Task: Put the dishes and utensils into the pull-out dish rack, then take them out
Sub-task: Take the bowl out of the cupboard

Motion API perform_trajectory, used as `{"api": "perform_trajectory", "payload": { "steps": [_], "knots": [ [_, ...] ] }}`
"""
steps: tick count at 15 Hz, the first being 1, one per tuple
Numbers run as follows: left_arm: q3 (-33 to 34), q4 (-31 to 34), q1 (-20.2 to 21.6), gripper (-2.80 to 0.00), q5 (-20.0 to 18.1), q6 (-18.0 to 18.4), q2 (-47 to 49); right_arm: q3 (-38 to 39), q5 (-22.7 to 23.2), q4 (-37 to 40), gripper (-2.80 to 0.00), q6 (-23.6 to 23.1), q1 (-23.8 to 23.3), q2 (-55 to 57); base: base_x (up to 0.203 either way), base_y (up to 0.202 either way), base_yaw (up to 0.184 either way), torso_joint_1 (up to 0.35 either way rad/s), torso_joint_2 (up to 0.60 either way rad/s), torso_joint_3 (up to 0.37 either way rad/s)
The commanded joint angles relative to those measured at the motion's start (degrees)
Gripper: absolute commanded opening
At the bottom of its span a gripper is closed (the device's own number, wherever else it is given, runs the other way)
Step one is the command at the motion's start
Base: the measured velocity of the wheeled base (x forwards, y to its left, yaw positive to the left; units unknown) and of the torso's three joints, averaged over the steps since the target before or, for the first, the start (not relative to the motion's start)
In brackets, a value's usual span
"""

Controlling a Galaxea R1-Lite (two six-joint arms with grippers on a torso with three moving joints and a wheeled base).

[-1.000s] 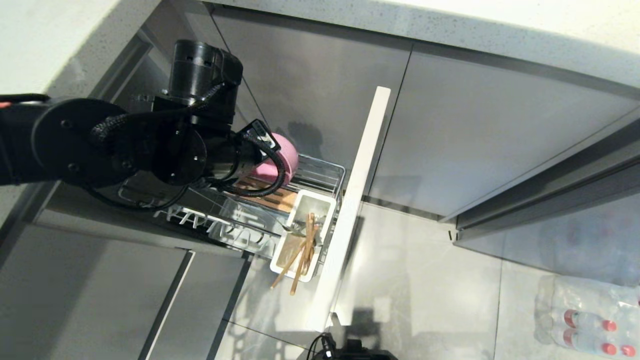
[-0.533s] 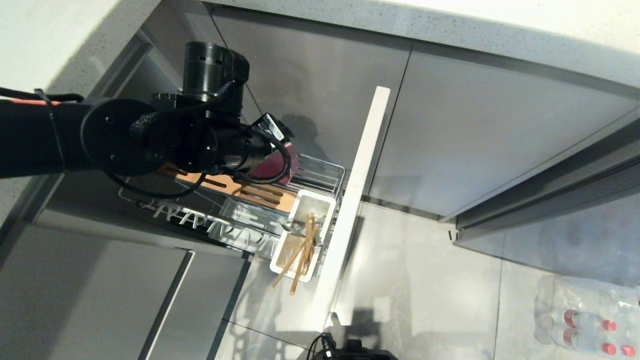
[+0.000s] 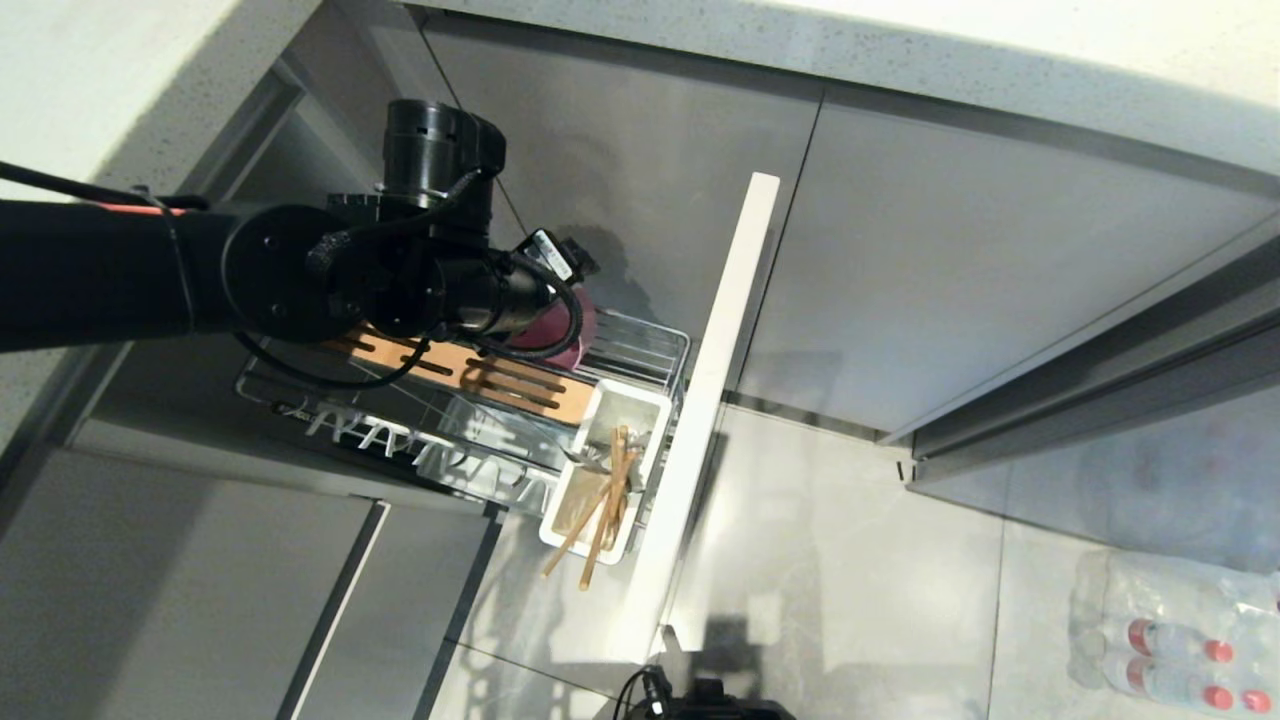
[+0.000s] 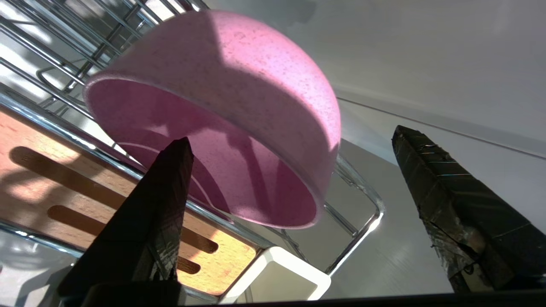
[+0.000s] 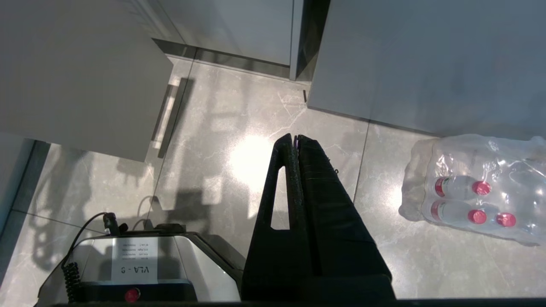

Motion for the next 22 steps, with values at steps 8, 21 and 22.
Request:
{"api": "perform_trajectory", "payload": {
  "steps": [8,21,22],
  "knots": [
    [0.0,0.2,0.6,-2.80,0.0,-0.2,0.2,0.0,0.0,-0.1,-2.80,0.0,0.0,0.0,0.000,0.000,0.000,0.000,0.00,0.000],
    [1.9,0.4,-1.7,-2.80,0.1,-0.4,-6.9,0.0,0.0,-0.1,-2.80,0.0,0.0,0.1,0.000,0.000,0.000,0.000,0.00,0.000],
    [2.5,0.5,-2.7,-2.80,0.1,-0.4,-9.3,0.0,0.0,0.0,-2.80,0.0,0.0,0.0,0.000,0.000,0.000,0.000,0.00,0.000]
  ]
}}
